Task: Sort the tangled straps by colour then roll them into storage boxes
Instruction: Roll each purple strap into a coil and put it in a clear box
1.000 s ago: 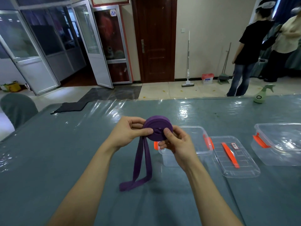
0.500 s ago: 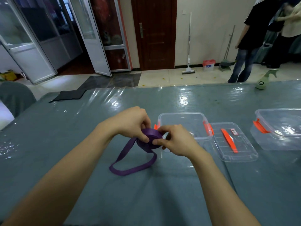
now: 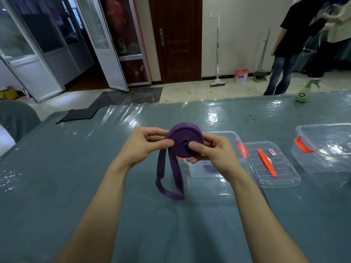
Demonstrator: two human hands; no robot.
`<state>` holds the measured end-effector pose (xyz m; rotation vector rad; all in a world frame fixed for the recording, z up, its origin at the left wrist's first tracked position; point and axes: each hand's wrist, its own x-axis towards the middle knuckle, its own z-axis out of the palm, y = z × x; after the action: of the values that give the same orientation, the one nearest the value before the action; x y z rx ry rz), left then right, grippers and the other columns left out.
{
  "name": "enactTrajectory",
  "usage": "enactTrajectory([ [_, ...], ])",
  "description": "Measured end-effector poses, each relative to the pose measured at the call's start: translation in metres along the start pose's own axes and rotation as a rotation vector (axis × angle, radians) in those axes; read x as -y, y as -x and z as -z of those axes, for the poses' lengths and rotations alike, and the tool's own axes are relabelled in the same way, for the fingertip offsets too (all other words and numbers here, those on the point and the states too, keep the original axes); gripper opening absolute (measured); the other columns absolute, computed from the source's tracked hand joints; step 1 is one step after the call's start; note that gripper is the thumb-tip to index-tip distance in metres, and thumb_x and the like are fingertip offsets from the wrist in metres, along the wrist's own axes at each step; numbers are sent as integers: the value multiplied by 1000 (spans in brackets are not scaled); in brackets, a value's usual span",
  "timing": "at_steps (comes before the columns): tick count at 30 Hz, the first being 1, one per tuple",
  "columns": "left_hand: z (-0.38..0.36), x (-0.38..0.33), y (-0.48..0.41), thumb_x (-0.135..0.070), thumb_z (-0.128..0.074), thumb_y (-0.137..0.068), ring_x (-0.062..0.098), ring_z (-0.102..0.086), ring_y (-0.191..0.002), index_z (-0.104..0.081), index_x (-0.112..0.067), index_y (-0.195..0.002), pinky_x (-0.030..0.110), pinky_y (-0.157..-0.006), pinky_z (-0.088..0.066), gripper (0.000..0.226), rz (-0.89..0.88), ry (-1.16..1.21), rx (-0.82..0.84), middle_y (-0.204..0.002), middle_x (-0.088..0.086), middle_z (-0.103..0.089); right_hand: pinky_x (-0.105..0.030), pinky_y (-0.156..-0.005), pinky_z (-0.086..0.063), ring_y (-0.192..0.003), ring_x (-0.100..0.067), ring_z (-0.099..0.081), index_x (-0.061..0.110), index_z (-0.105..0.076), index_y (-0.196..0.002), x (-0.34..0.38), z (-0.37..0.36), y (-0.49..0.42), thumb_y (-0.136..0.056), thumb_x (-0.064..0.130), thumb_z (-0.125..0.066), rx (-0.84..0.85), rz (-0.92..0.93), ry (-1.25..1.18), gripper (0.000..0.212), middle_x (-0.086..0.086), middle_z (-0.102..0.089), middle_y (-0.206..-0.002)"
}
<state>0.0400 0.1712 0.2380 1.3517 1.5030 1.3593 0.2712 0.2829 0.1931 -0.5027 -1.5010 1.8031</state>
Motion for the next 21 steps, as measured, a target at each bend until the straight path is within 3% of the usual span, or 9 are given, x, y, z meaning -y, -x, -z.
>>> enactTrajectory([
  [5,-16,8,2,-20,-98,-74,24,-82,-109,-88,-31,-109,26,-92,-64,38,40,89,24,-113,9,-85,-31,-70,-67,-73,-34,-80,4,-78,-122,-22,-2,4,-81,24,-87,-83,-52,-115,46,-24,-81,-107],
  [8,-15,5,-1,-21,-100,-66,25,-84,-99,-89,-27,-102,27,-85,-66,38,82,-15,24,-103,9,-86,-34,-71,-68,-81,-40,-81,4,-76,-124,-35,-1,10,-84,20,-86,-49,-111,-170,45,-25,-80,-112],
  [10,-11,3,-3,-16,-102,-67,25,-85,-93,-88,-21,-99,28,-83,-67,36,110,-119,63,-97,9,-86,-35,-65,-66,-83,-44,-81,13,-78,-123,-35,4,12,-86,24,-90,18,-134,-56,41,-18,-81,-116],
  [13,-9,-3,-7,-4,-101,-72,23,-85,-89,-86,-13,-105,32,-83,-69,38,144,-313,184,-94,6,-86,-32,-46,-54,-67,-41,-79,29,-80,-119,-26,15,10,-80,42,-94,25,-112,269,44,-1,-82,-115],
  [18,-7,-17,-15,-5,-101,-73,18,-85,-89,-85,-12,-108,31,-83,-68,39,117,-502,278,-92,1,-86,-31,-44,-53,-51,-32,-72,20,-84,-95,-27,7,8,-84,24,-93,-4,-53,203,16,-11,-81,-94],
  [21,-2,-29,-20,-7,-101,-73,18,-85,-89,-83,-16,-111,37,-86,-69,42,114,-577,318,-92,-1,-86,-31,-45,-52,-57,-30,-76,27,-81,-104,-27,2,11,-81,40,-93,15,-15,277,29,-4,-81,-104],
])
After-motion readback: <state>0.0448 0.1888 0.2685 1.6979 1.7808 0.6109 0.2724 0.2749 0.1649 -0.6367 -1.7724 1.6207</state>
